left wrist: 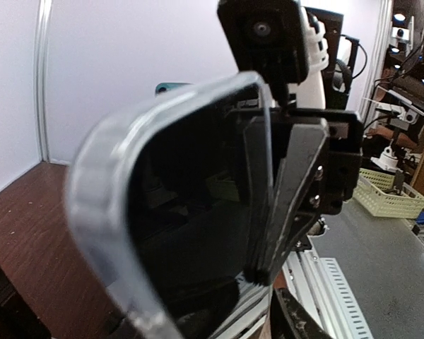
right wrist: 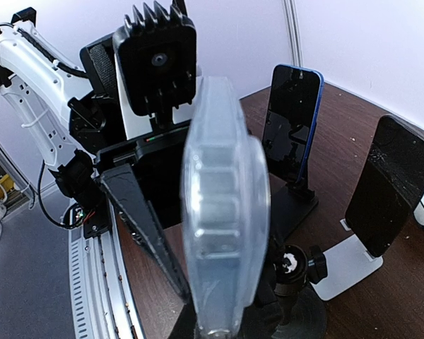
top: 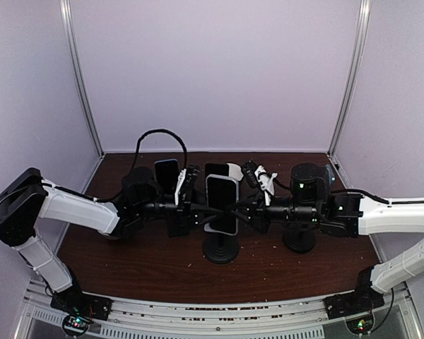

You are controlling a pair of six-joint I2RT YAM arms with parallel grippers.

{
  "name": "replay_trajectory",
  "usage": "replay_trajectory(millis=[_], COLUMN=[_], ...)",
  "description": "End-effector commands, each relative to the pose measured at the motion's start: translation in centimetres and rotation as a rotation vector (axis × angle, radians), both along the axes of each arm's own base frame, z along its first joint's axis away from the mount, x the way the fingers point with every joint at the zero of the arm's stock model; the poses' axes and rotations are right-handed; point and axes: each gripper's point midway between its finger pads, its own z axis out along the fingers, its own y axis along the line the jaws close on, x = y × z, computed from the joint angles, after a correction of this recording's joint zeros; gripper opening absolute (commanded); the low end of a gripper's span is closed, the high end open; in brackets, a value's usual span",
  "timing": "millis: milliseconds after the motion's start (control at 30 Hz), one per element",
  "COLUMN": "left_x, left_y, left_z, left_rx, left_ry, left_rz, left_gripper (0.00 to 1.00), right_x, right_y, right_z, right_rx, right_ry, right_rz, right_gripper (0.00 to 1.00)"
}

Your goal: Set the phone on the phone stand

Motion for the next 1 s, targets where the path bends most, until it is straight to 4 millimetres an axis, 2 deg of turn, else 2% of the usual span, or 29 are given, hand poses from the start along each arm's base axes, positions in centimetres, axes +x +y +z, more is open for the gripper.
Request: replay_trajectory(millis=[0, 33, 167, 300, 400, 433, 467, 500, 533, 600, 767, 833, 967], left_x=[-3.2, -3.2, -3.5, -3.8, -3.8, -3.7, -3.4, -3.0, -2.8, -2.3, -1.9, -1.6, -1.6], left_y=[-0.8, -0.8, -0.8, -0.7, -0.7, -0.7, -0.5, -0.2, 0.1, 0.7, 0.7, 0.7, 0.7], left_z=[3.1, 3.3, 4.5, 4.2, 4.1, 4.2, 4.4, 4.7, 5.1, 6.1, 7.0, 6.4, 6.1], left_rx=[-0.071, -0.062, -0.079, -0.087, -0.105, -0.114, -0.126, -0.143, -0.161, -0.194, -0.178, -0.146, -0.110], left_ry=[-0.107, -0.127, -0.175, -0.160, -0.143, -0.138, -0.128, -0.123, -0.115, -0.111, -0.141, -0.146, -0.159], left_rz=[-0.169, -0.169, -0.198, -0.220, -0.233, -0.235, -0.236, -0.232, -0.236, -0.237, -0.226, -0.200, -0.195], left_gripper=[0.52, 0.51, 0.34, 0.11, 0.09, 0.11, 0.21, 0.38, 0.47, 0.53, 0.55, 0.48, 0.12], right_x=[0.6, 0.7, 0.7, 0.7, 0.8, 0.8, 0.8, 0.7, 0.6, 0.4, 0.3, 0.2, 0.0], right_y=[0.1, -0.2, -0.3, -0.2, -0.4, -0.5, -0.6, -0.6, -0.6, -0.5, -0.5, -0.4, -0.3], right_z=[2.7, 2.6, 2.3, 2.5, 2.6, 2.7, 2.7, 2.7, 2.6, 2.4, 2.5, 2.7, 2.9], right_rx=[0.081, 0.079, 0.070, 0.058, 0.058, 0.057, 0.054, 0.052, 0.048, 0.036, 0.031, 0.039, 0.036], right_ry=[-0.082, -0.083, -0.085, -0.098, -0.101, -0.100, -0.100, -0.100, -0.099, -0.096, -0.098, -0.100, -0.100], right_rz=[-0.010, -0.021, -0.013, 0.000, -0.004, -0.005, -0.006, -0.001, 0.007, 0.025, 0.033, 0.038, 0.055], right_gripper=[0.00, 0.00, 0.00, 0.00, 0.00, 0.00, 0.00, 0.00, 0.00, 0.00, 0.00, 0.00, 0.00])
